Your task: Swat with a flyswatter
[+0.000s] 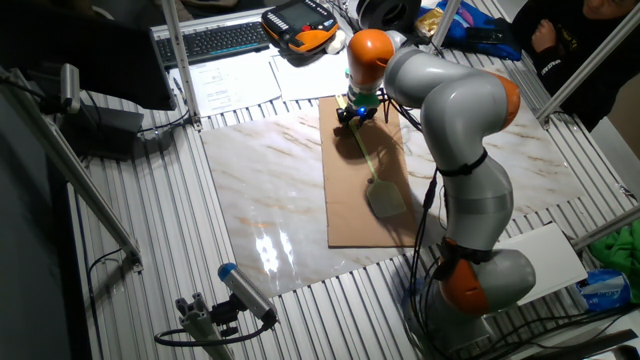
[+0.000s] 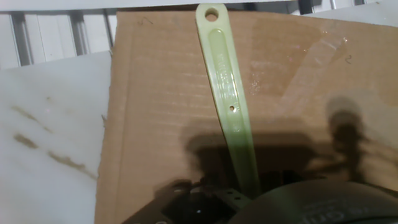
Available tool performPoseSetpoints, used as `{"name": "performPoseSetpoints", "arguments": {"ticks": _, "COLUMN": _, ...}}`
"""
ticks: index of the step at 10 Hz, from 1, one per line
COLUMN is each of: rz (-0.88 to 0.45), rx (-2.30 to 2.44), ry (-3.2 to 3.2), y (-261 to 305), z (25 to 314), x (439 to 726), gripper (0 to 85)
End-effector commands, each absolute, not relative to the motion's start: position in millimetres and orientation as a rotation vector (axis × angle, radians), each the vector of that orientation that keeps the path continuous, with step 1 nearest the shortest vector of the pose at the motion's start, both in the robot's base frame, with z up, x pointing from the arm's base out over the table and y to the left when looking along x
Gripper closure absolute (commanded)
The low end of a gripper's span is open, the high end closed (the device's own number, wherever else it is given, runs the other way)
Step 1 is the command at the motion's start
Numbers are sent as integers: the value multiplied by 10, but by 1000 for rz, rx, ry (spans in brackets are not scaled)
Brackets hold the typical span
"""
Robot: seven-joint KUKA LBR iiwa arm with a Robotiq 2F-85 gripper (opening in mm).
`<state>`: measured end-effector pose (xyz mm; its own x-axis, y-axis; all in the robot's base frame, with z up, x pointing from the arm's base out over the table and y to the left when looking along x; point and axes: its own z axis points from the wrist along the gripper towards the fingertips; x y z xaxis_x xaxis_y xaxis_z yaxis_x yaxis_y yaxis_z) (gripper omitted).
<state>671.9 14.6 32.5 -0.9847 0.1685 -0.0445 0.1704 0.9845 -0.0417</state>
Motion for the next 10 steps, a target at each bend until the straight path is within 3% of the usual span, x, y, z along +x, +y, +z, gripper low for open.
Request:
{"name": "performPoseSetpoints", "arguments": {"ticks": 1, "rz": -66, "rx": 266, "ry": 3087, "y": 153, "z": 308, "x": 6719, "gripper": 340}}
{"name": "performPoseSetpoints", "arguments": {"ticks": 2, "rz": -63, "rx": 270, "ry": 3083, "y": 158, "z": 292, "x": 6719, "gripper": 510}}
{"name": "performPoseSetpoints", "arguments": {"ticks": 3, "rz": -68, "rx": 263, "ry": 3084, "y": 153, "z": 286, "x": 6724, "gripper": 510}}
{"name": "performPoseSetpoints", "arguments": {"ticks": 5, "rz": -33, "rx": 243, "ry": 3094, "y": 138, "z": 286, "x": 6733, "gripper": 850}}
{"name": "performPoseSetpoints", "arguments": {"ticks": 10, "rz": -62, "rx": 257, "ry": 3093, "y": 128, "z": 519, "x": 6706, "gripper": 850}}
